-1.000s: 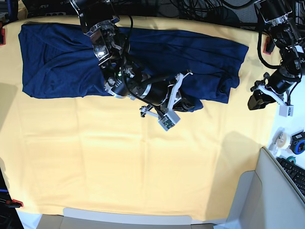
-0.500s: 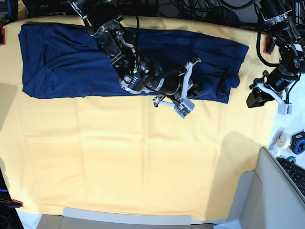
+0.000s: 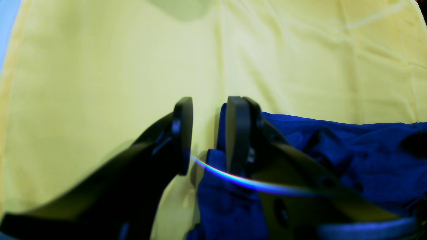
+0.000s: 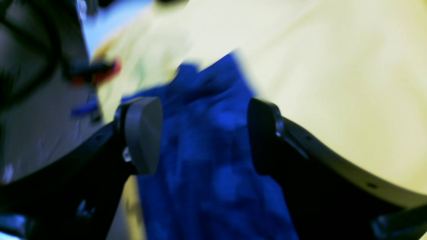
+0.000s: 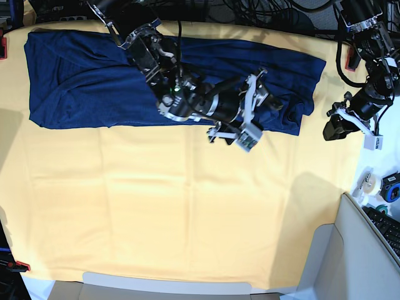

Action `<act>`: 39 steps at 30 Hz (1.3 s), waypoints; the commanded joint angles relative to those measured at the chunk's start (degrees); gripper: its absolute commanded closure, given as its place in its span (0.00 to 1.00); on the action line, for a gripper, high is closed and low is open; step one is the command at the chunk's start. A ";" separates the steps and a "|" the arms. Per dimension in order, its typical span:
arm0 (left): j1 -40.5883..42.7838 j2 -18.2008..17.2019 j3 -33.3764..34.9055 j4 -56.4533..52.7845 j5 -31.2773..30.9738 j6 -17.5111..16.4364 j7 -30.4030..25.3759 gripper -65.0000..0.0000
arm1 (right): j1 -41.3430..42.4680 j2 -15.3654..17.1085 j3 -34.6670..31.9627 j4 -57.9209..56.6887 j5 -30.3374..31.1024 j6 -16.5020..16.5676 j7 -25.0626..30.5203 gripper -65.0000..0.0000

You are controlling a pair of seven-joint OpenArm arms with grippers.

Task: Fold the T-shirt properly
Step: 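Release the sleeve and move the right gripper to the shirt's end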

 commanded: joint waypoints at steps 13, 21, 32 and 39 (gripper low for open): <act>1.41 -0.99 -16.51 0.79 -1.12 -0.36 17.02 0.62 | -14.44 0.75 36.96 13.76 0.06 -0.37 1.30 0.39; 1.41 3.85 -16.33 -2.90 -1.21 -0.53 17.67 0.61 | -18.58 2.60 43.11 14.11 0.06 -0.28 1.47 0.39; -3.16 5.43 -9.74 -16.88 -3.49 -0.53 17.67 0.61 | -20.86 2.60 49.44 13.85 0.06 -0.01 1.38 0.39; -3.16 5.60 -6.40 -18.81 -7.01 -0.53 17.67 0.62 | -20.95 3.48 50.23 13.76 -0.12 -0.01 1.38 0.39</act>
